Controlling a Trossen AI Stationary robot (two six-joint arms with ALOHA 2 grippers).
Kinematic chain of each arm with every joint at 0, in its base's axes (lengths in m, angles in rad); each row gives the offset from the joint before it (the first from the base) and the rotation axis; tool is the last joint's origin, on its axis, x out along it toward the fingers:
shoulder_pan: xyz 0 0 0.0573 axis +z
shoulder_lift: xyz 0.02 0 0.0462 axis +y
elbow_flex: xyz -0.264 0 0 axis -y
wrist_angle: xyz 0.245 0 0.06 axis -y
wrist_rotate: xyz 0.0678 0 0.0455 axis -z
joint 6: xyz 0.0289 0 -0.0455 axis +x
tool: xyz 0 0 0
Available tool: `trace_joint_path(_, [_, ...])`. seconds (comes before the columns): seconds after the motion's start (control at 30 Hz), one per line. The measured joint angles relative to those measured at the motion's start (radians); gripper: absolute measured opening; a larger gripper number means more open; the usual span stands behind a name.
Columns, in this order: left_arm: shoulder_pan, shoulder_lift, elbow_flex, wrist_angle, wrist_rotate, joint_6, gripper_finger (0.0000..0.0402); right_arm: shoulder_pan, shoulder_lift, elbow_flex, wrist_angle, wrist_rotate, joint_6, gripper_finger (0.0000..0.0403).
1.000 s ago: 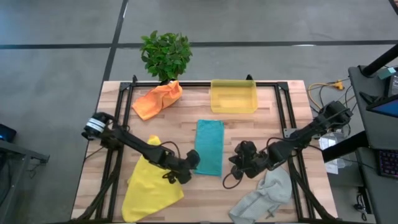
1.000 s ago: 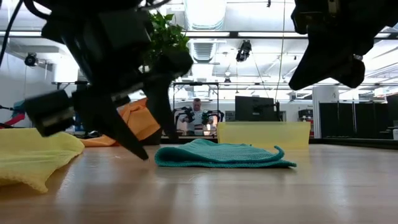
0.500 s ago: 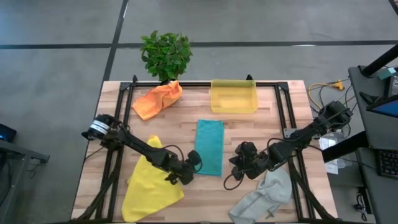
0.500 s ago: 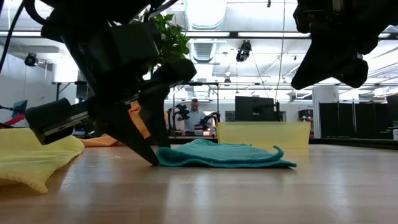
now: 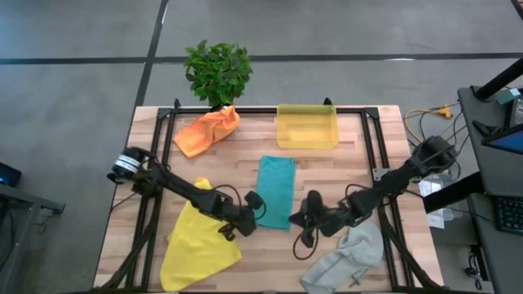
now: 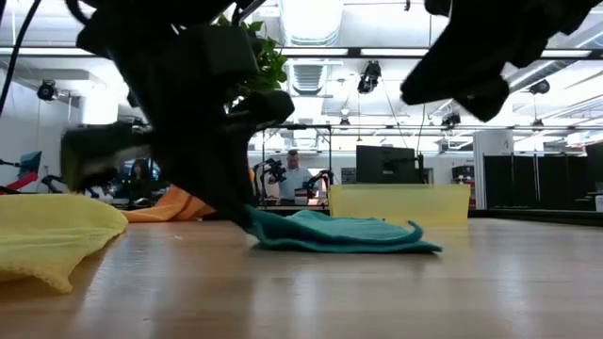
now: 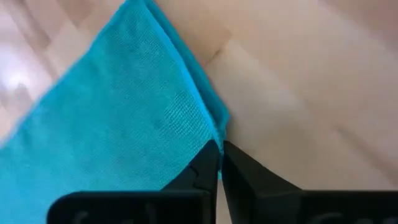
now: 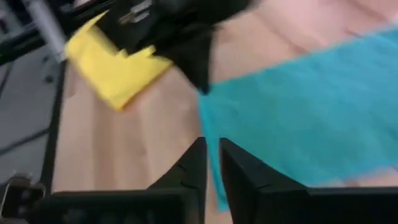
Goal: Fold microfiber towels
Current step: Fold the blue microfiber towel
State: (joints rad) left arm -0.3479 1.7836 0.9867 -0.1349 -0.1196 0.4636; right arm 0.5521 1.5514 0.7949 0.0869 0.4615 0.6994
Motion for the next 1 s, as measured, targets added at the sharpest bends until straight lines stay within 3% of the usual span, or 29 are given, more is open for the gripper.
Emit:
trace_joint_path(0.13, [0.010,-0.001,0.000,0.004,0.115,-0.097,0.0001,-0.002,0.117,0.003,0.134,-0.072,-0.100,0.0102])
trace_joint_path(0.33, [0.029,-0.001,0.000,0.016,0.177,-0.219,0.0000,-0.003,0.248,0.051,0.126,-0.103,-0.190,0.0184])
trace_joint_path(0.47, [0.057,-0.002,0.001,0.020,0.240,-0.289,0.0000,-0.003,0.284,0.094,0.127,-0.103,-0.302,0.0219])
trace_joint_path(0.67, [0.123,-0.002,0.002,0.027,0.409,-0.390,0.0000,-0.003,0.316,0.163,0.027,-0.102,-0.415,0.0244])
trace_joint_path(1.0, [0.235,-0.004,0.002,0.162,0.648,-0.534,0.0000,-0.004,0.353,0.194,-0.092,-0.095,-0.424,0.0242])
